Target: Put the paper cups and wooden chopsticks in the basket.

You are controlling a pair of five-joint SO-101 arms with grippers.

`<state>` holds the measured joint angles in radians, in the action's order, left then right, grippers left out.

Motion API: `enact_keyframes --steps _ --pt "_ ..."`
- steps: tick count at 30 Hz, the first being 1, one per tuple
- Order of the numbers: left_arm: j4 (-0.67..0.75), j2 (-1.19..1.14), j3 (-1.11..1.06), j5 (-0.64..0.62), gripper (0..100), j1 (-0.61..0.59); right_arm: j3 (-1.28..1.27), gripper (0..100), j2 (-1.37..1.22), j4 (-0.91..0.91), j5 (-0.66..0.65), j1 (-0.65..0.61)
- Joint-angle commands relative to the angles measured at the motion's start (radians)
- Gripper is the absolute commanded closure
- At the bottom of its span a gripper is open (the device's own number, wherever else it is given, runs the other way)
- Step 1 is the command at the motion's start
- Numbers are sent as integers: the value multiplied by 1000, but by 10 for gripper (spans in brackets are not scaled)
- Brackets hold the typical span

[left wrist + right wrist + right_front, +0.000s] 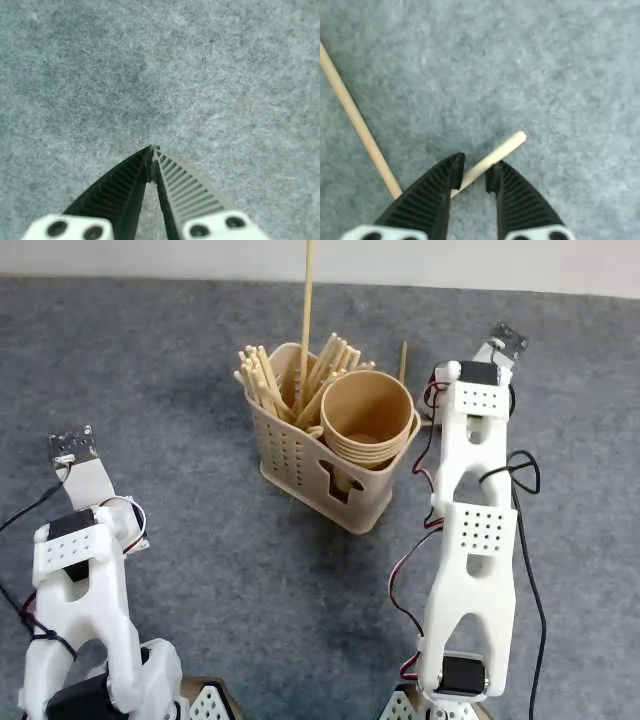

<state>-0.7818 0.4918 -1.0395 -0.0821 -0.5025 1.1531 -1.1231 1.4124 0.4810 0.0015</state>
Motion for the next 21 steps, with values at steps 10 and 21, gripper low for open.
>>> enact_keyframes --steps 10,21 --pt "11 31 1 -3 993 -5 400 994 42 179 -20 35" --pt "11 31 1 -3 993 -5 590 993 44 147 107 185"
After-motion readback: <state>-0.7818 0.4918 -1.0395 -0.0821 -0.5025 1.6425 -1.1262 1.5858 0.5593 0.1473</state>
